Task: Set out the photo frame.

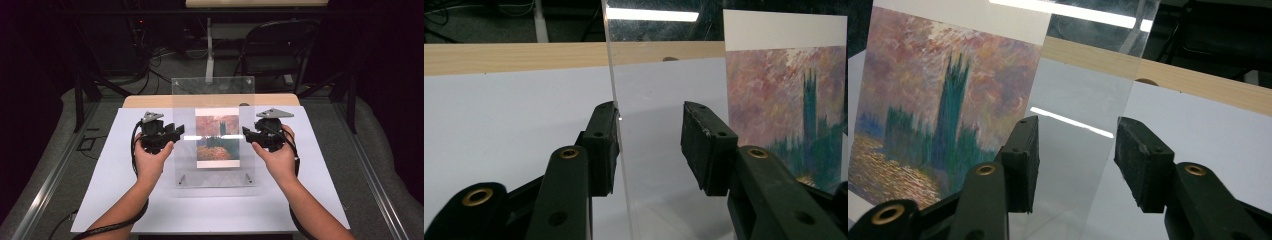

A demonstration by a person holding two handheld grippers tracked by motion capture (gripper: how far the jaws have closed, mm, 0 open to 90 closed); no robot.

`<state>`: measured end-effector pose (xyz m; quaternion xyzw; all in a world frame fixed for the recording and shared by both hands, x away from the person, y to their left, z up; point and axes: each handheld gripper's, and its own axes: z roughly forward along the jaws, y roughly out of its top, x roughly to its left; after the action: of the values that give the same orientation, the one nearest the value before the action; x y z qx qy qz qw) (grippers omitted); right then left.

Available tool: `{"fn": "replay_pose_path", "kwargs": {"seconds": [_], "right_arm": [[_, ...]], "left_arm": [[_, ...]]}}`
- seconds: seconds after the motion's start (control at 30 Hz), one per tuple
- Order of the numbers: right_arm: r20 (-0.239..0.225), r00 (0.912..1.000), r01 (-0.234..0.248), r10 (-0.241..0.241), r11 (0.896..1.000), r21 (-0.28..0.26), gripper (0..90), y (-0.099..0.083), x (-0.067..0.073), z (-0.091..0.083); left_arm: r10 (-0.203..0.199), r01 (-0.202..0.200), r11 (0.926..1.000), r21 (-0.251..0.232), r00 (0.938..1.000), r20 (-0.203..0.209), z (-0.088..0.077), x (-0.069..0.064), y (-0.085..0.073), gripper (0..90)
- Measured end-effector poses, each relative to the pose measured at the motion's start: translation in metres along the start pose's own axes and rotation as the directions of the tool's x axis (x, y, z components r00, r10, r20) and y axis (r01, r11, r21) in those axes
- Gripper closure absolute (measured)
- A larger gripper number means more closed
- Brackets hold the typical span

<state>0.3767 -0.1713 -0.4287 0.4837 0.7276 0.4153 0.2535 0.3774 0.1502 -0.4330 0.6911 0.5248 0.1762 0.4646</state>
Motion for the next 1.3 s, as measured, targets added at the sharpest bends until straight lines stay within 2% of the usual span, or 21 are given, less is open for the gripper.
{"fn": "replay_pose_path", "kwargs": {"seconds": [0.27,0.4,0.6,0.8,1.1,1.3], "right_arm": [[0.019,0.9992,0.036,-0.035,0.999,-0.018,53.3,-0.004,0.007,-0.011],[0.022,0.9988,0.045,-0.045,0.998,-0.034,53.9,-0.007,0.009,-0.016],[0.006,0.9995,0.031,-0.031,0.998,-0.05,56.4,-0.011,0.01,-0.026],[-0.011,0.9998,0.016,-0.017,0.998,-0.066,62.6,-0.016,0.009,-0.036],[-0.004,0.9994,0.033,-0.033,0.995,-0.094,67.6,-0.024,0.013,-0.046],[-0.01,0.9994,0.031,-0.032,0.992,-0.119,69.4,-0.03,0.014,-0.053]], "left_arm": [[0.032,-0.032,0.9993,-0.017,0.9995,-0.004,-0.011,-0.005,-0.005,59.8],[0.026,-0.026,0.9993,-0.026,0.9996,0.009,-0.016,-0.005,-0.008,61.6],[0.029,-0.029,0.9991,-0.031,0.9994,0.019,-0.025,-0.007,-0.012,63.5],[0.051,-0.05,0.998,-0.039,0.9984,0.023,-0.034,-0.01,-0.016,65.5],[0.052,-0.049,0.9967,-0.064,0.9981,0.034,-0.044,-0.012,-0.024,68.3],[0.073,-0.07,0.9942,-0.081,0.9967,0.034,-0.051,-0.015,-0.031,68.5]]}}
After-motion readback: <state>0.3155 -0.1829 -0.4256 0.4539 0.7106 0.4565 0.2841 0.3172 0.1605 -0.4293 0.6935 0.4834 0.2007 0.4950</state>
